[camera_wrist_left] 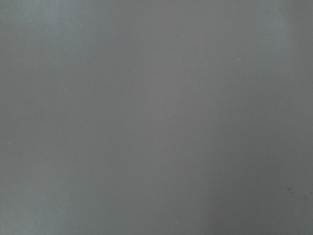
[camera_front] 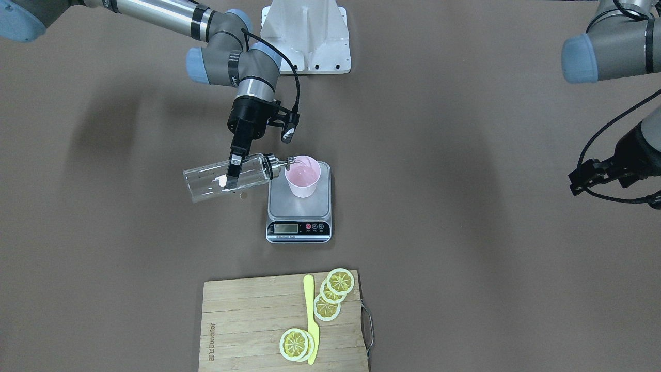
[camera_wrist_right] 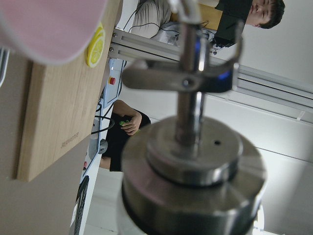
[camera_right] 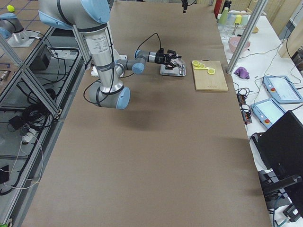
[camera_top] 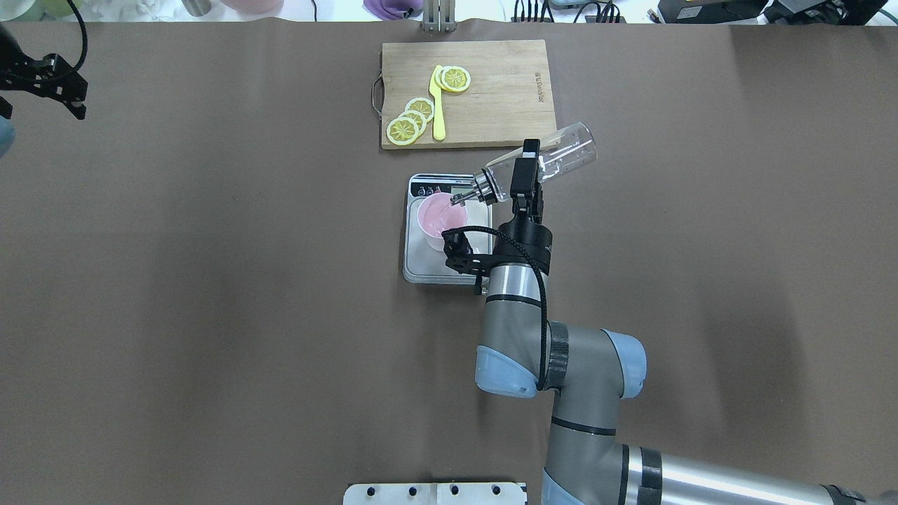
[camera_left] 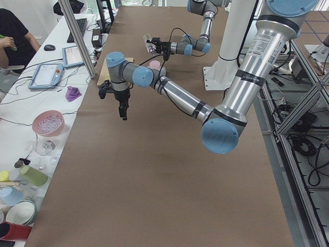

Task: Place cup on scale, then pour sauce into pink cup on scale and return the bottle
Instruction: 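Tilt the bottle with the right gripper, spout over the pink cup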

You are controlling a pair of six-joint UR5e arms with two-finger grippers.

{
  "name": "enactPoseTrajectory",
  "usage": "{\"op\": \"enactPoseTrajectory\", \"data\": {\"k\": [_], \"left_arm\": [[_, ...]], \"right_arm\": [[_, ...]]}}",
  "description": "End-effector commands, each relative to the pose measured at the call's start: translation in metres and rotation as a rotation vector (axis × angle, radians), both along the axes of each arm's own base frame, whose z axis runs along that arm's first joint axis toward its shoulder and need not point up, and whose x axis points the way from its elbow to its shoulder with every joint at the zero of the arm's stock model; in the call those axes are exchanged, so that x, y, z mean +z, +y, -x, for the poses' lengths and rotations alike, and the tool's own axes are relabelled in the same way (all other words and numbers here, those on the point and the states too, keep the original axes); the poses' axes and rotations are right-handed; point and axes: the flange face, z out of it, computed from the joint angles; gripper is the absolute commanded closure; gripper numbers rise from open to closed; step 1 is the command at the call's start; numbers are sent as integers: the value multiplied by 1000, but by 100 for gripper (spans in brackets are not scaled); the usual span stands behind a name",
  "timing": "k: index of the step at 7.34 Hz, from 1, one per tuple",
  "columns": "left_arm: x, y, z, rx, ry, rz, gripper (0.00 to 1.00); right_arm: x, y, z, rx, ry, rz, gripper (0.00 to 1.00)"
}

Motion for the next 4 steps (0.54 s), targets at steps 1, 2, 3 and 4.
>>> {"op": "enactPoseTrajectory", "data": {"k": [1, 2, 3, 4], "left_arm": [[-2, -1, 7, -11, 2, -3, 1], [-2, -1, 7, -11, 2, -3, 1], [-2, -1, 7, -11, 1, -4, 1], [-1, -2, 7, -11, 0, -2, 1]], "right_arm": [[-7, -1, -4, -55, -214, 12, 100], [-6, -2, -4, -54, -242, 11, 100], [-5, -3, -4, -48, -304, 10, 100], [-4, -6, -4, -64, -345, 30, 100]]}}
